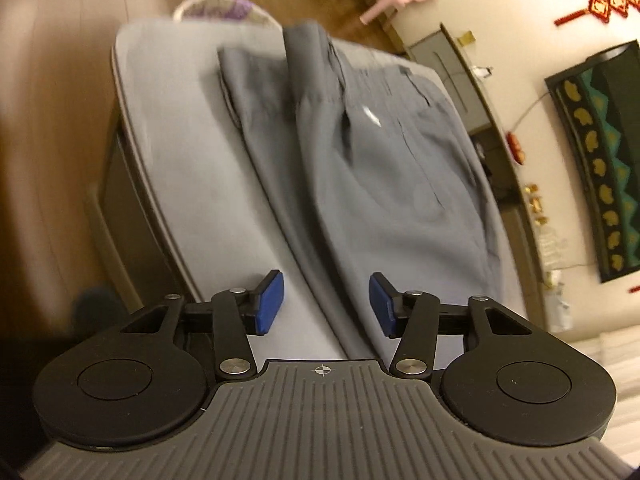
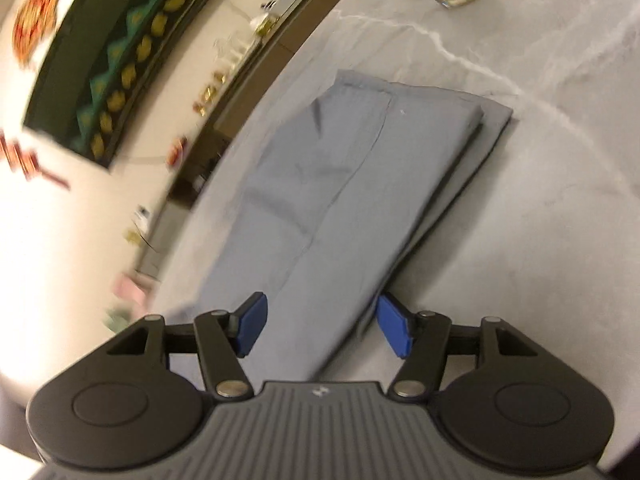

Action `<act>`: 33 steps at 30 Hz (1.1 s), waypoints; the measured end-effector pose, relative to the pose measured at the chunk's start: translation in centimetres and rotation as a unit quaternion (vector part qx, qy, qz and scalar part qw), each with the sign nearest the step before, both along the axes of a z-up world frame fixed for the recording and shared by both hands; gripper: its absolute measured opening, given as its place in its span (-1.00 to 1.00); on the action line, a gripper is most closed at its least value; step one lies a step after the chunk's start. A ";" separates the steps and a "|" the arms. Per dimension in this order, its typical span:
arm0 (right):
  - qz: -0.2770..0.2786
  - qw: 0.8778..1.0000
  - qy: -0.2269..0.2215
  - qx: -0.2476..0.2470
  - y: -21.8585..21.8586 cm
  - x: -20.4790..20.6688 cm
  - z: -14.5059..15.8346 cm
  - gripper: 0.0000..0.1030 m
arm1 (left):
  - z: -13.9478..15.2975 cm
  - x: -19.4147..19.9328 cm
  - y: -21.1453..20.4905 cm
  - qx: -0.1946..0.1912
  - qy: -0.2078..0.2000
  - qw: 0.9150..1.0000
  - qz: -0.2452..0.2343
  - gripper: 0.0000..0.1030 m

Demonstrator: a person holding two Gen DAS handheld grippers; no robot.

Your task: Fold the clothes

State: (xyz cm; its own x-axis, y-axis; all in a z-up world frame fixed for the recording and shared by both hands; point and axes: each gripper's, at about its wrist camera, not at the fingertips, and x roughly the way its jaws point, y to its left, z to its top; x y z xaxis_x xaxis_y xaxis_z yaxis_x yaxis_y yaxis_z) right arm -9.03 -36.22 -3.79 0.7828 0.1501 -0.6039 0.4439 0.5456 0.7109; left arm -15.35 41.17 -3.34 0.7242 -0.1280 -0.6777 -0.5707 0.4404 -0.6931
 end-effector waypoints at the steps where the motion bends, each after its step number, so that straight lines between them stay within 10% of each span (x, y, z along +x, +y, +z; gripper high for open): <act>1: -0.003 0.999 0.013 -0.033 0.7 -0.4 0.5 0.21 | 0.0 -0.3 -0.5 -0.007 -0.002 1.000 -0.004 -0.18; 4: -0.007 0.993 0.044 -0.108 2.4 -1.4 1.7 0.22 | 0.1 0.0 -2.1 0.000 -0.007 1.000 -0.028 -0.05; 10: 0.008 0.999 0.027 -0.024 1.5 1.5 0.9 0.26 | 0.5 5.2 -3.3 0.037 -0.017 0.998 -0.046 0.06; 16: -0.045 0.994 0.041 -0.086 0.0 1.8 1.3 0.25 | -0.4 5.2 -1.6 0.075 -0.057 0.995 0.016 0.07; 20: -0.015 0.997 -0.021 0.078 -0.7 -0.1 -1.3 0.11 | -0.5 3.8 0.0 0.080 -0.056 0.992 0.085 0.11; 21: -0.030 0.998 -0.010 0.059 -0.8 -0.5 -1.1 -0.18 | -0.7 3.8 0.3 0.072 -0.059 0.991 0.092 0.12; 24: -0.078 0.996 0.028 -0.043 -0.6 -0.7 0.3 -0.17 | -0.6 5.1 -0.3 0.073 -0.064 0.993 0.062 0.22; 27: -0.047 0.999 0.020 -0.003 -0.3 1.1 0.1 0.01 | -0.6 6.8 -1.3 0.060 -0.071 0.996 0.011 0.36; 29: -0.013 0.999 0.004 0.053 -0.2 2.4 -0.6 0.09 | -0.7 6.6 -0.6 0.056 -0.069 0.995 0.034 0.18; 33: -0.084 0.996 0.010 -0.001 -1.0 2.6 0.1 0.05 | -1.2 5.9 0.8 0.035 -0.071 0.994 0.081 0.02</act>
